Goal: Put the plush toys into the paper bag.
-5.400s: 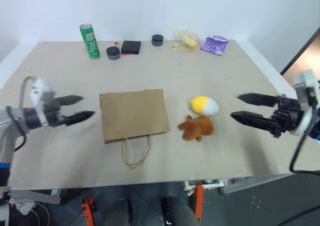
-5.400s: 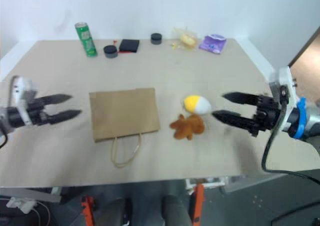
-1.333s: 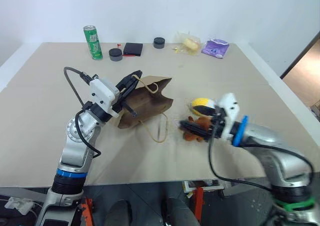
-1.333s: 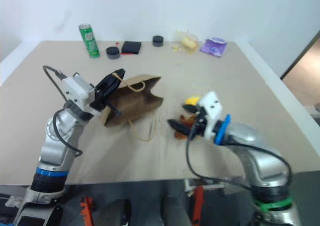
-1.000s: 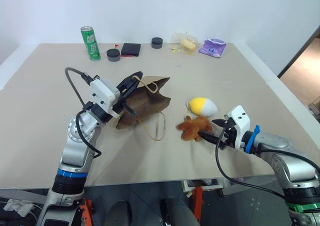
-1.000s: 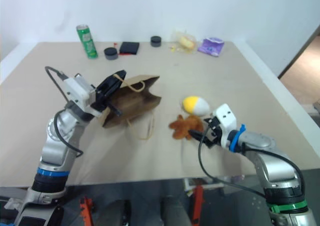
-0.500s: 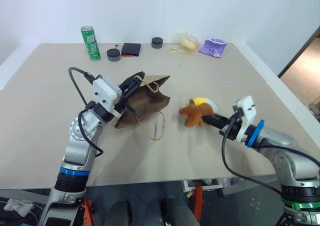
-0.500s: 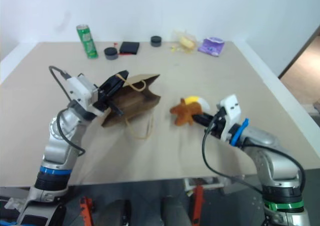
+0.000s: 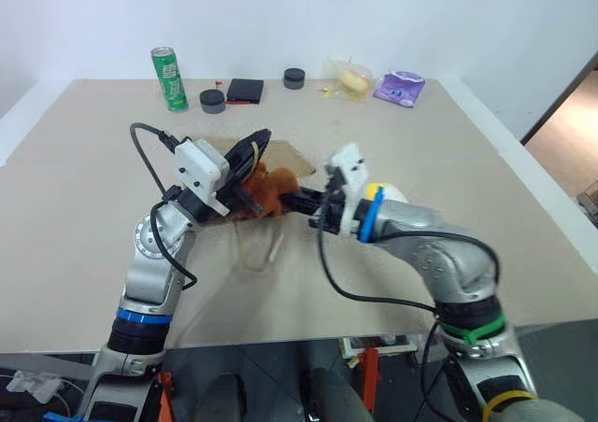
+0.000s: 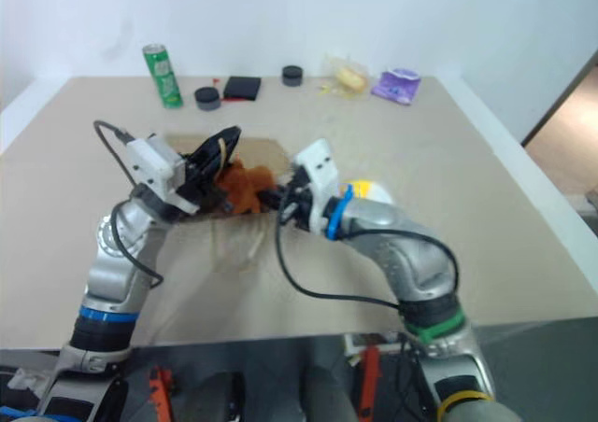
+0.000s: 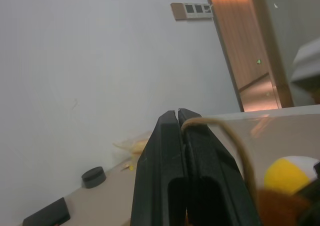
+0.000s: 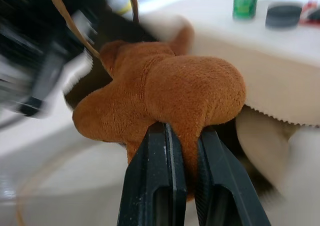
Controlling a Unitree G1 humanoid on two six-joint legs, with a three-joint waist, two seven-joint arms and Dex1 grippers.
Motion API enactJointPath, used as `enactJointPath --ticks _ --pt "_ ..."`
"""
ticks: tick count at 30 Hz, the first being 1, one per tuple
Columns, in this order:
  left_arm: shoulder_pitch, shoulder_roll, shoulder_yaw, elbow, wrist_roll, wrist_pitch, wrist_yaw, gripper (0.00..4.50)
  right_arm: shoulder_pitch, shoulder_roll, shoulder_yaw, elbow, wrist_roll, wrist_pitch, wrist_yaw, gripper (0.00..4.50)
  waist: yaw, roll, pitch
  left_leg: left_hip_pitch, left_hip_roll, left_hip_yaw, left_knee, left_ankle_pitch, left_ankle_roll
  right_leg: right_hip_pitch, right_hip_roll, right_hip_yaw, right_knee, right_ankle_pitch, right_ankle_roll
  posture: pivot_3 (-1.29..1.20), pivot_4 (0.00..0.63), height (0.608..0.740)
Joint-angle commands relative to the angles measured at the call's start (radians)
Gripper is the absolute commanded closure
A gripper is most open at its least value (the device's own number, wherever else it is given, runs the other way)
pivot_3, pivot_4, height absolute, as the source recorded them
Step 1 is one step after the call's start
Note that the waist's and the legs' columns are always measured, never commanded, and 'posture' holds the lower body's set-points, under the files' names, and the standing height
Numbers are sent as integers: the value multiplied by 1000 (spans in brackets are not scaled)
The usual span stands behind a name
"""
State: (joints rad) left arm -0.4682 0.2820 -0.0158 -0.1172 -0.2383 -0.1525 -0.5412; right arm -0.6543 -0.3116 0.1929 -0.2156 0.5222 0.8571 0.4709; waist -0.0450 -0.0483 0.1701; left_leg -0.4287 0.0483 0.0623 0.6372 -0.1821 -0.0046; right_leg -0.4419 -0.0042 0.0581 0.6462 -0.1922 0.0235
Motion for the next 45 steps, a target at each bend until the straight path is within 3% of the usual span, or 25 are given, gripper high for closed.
enactJointPath --ticks 1,7,14,21,26,31,38,45 --pt "-16 -5 11 -41 -1 -7 16 4500 -55 57 27 91 -74 -59 -31 4492 0 0 0 0 0 0 0 0 0 0 0 0 0 0 0 0 150 740" --pt "-18 6 23 -45 12 -9 34 4500 -42 78 30 62 -99 -70 5 4492 0 0 0 -1 0 -1 0 0 0 0 0 -2 0 0 0 0 150 740" --pt "-79 24 97 -11 15 -36 87 4500 99 -81 -179 -193 80 -43 139 4492 9 0 0 -2 -1 -4 0 0 0 0 -1 -4 0 -1 1 0 150 740" --pt "-208 28 137 35 14 -44 115 4500 120 -194 -372 -266 243 18 144 4492 6 0 0 0 0 -4 0 0 0 1 0 -4 0 -1 -1 0 150 740" --pt "-189 19 122 15 12 -31 114 4500 135 -213 -330 -302 246 42 118 4492 1 0 0 1 1 -5 -1 0 0 1 1 -4 0 -1 -1 0 150 740" --pt "-64 -10 42 7 36 -44 79 4500 174 -255 -317 -313 250 70 113 4492 2 0 0 0 0 -5 -1 0 0 1 -1 -4 0 -2 0 0 150 740" --pt "89 -14 28 -39 28 -19 78 4500 213 -360 -380 -393 352 115 140 4492 2 -1 1 0 -1 -4 0 0 0 1 -2 -4 0 -4 -3 0 150 740" --pt "96 -28 43 -104 -2 42 112 4500 159 -396 -386 -470 485 162 107 4492 1 -1 1 1 -1 -4 0 0 0 1 -1 -3 0 -3 -4 0 150 740"
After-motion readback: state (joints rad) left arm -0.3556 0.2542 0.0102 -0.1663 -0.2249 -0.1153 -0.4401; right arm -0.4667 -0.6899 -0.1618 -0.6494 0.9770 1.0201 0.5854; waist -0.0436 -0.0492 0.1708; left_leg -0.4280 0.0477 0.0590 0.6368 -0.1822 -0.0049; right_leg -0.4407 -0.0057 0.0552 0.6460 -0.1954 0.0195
